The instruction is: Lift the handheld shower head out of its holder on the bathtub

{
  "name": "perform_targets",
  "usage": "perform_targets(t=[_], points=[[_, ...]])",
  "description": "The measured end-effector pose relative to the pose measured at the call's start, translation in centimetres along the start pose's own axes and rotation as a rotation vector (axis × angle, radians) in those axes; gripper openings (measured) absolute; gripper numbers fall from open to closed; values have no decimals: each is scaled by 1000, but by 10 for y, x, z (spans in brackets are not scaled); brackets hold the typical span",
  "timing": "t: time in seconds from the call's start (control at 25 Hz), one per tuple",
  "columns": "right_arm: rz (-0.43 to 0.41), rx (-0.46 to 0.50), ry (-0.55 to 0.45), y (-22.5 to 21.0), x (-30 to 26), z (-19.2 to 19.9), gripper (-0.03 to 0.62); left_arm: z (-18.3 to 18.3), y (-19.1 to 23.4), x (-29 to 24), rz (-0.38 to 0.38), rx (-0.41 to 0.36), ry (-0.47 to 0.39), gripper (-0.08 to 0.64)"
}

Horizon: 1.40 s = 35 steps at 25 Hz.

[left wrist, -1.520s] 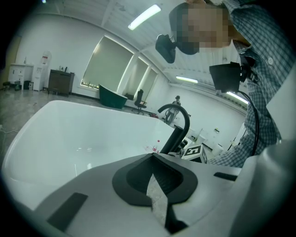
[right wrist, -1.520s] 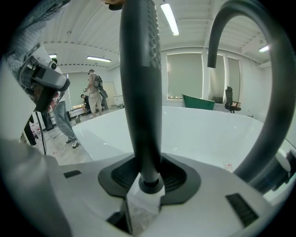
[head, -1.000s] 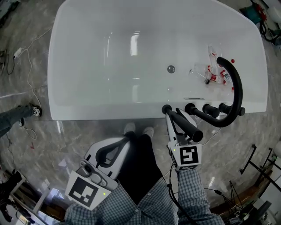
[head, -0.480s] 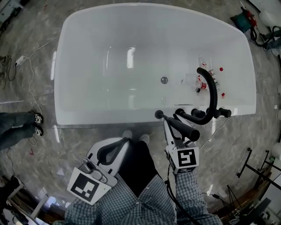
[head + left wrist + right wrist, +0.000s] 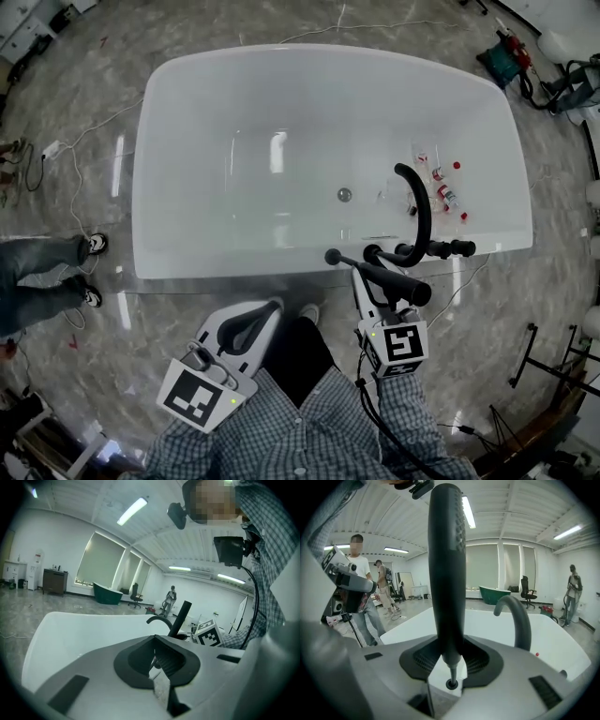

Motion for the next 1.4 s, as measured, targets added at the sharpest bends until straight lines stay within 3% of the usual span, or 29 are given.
perform_targets(t=[0.92, 1.4], points=[[39, 36, -92, 29, 96, -81, 135, -57, -38, 51, 7, -68, -87, 6], [76, 88, -143, 45, 142, -114, 135, -87, -52, 62, 47, -106, -157, 6]])
Point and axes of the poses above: the fingertips, and each gripper's own axes: x backward along the fingers, y to its left, z out of its underside, the point moved 3 cm from there along x, backward along the fingers, and after that the axes turned 11 degrees about -z, right-handed, at the moved point
